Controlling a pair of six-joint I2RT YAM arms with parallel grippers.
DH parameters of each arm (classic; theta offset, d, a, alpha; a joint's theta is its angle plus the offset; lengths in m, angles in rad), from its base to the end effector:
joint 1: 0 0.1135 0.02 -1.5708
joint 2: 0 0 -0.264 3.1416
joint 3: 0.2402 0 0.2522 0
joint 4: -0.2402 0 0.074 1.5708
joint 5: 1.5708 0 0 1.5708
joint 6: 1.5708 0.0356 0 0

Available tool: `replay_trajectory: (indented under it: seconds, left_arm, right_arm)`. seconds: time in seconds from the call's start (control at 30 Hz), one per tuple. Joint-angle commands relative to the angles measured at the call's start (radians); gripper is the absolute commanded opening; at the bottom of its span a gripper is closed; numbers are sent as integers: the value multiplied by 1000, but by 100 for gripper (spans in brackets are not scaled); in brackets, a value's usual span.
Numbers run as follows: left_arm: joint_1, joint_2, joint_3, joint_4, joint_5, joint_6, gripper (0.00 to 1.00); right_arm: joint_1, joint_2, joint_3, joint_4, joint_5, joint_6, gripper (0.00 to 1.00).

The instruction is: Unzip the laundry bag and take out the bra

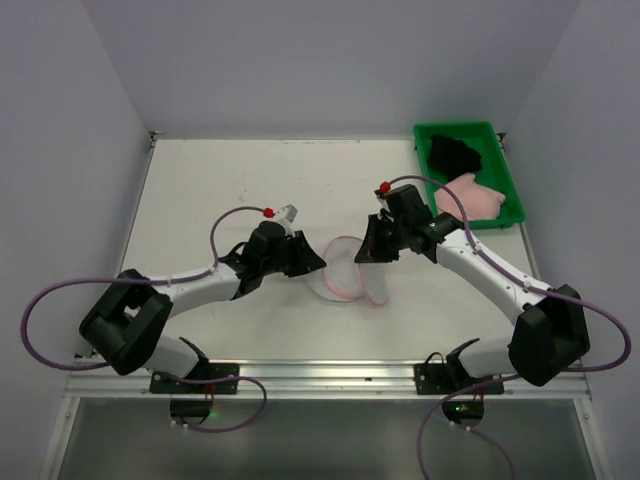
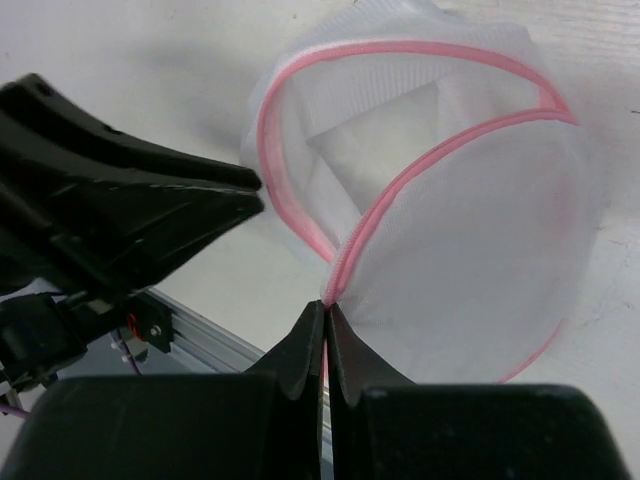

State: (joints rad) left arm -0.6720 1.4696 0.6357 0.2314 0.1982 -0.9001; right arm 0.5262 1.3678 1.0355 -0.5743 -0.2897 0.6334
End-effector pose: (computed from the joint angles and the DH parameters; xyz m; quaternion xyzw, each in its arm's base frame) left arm 0.2242 -0.1873 0.1733 -0.0545 0.8802 -0.3896 0.2653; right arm 0.2410 0.1517 0.2638 0.0031 0.9366 0.2909 0.1951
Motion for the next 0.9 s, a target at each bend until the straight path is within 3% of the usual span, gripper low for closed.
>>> replay_trajectory:
  seconds: [0.0,0.17,0.27,0.53,0.67,0.73,0.77,0.83,0.87]
  left_arm:
    - [35,-123,-24,-30,-42,12,31]
    - [97,-215,-45,-85,-31,33,42]
    - [118,-221,-64,-93,-31,46,44]
    - [111,-27,-53,5,50,20,44]
    - [68,76,-12,55,64,6,37]
    - [57,121,2,69,64,-3,25]
    - [55,132,2,86,66,-22,12]
    - [43,146,-5,109,69,-43,1]
    - [38,146,-5,121,67,-46,0]
  right_arm:
    - [1,-9,14,11,21,-24,0]
    - [1,-19,6,1,40,-46,0]
    - [3,-22,6,-6,34,-49,0]
    - [3,-30,23,-10,31,-46,0]
    - [3,-30,31,2,18,-25,0]
    - [3,-32,35,14,20,-12,0]
    - [3,-32,35,20,18,0,0]
    - [3,-29,37,42,17,15,0]
    - [3,-29,35,51,17,37,0]
